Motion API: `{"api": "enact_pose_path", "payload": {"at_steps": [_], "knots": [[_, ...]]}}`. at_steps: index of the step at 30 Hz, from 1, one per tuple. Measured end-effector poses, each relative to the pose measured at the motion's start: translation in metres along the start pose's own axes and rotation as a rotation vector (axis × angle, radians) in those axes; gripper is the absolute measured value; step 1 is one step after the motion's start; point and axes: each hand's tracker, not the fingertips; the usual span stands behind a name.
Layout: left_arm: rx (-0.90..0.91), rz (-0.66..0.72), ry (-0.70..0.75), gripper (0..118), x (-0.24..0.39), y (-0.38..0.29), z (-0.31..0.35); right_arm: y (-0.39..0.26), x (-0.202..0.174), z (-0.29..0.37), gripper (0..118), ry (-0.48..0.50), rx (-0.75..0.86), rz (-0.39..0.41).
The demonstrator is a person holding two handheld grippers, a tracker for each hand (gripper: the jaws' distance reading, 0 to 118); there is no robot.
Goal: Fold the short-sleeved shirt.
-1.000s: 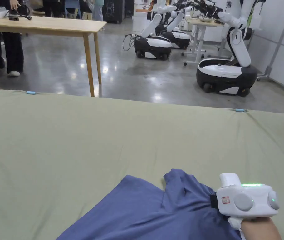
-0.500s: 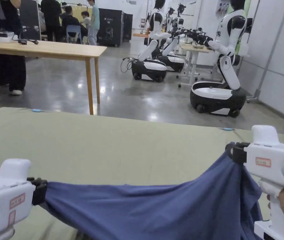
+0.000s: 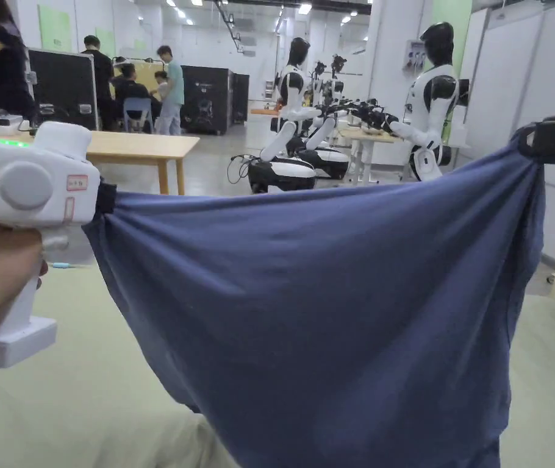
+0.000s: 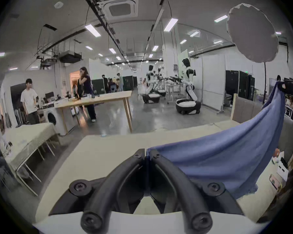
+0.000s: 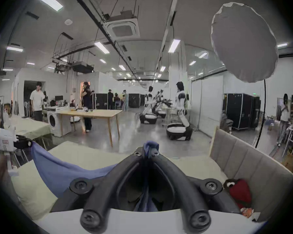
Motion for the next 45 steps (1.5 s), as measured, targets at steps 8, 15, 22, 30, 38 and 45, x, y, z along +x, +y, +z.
{"api": "enact_pose_path", "payload": {"at_steps": [8, 15, 22, 30, 38, 45], "knots": [[0.09, -0.059, 0.083, 1, 0.003, 0.078, -0.023, 0.053, 0.008, -0.039, 4, -0.021, 0.077, -0.056], [0.118, -0.096, 0.114, 1, 0.002, 0.098, -0.042, 0.07, 0.009, -0.059, 4, -0.047, 0.104, -0.045], [0.049, -0.068, 0.091, 1, 0.008, 0.046, -0.08, 0.014, 0.017, -0.094, 4, -0.075, 0.031, -0.048], [-0.042, 0.007, 0.033, 1, 0.01, -0.017, -0.083, -0.052, 0.021, -0.072, 4, -0.079, -0.028, -0.079], [-0.09, 0.013, -0.068, 1, 0.01, -0.096, 0.015, -0.121, 0.016, 0.044, 4, -0.024, -0.068, -0.008], [-0.261, 0.033, -0.129, 1, 0.018, -0.26, 0.106, -0.276, 0.0, 0.158, 4, 0.027, -0.303, -0.027]]}}
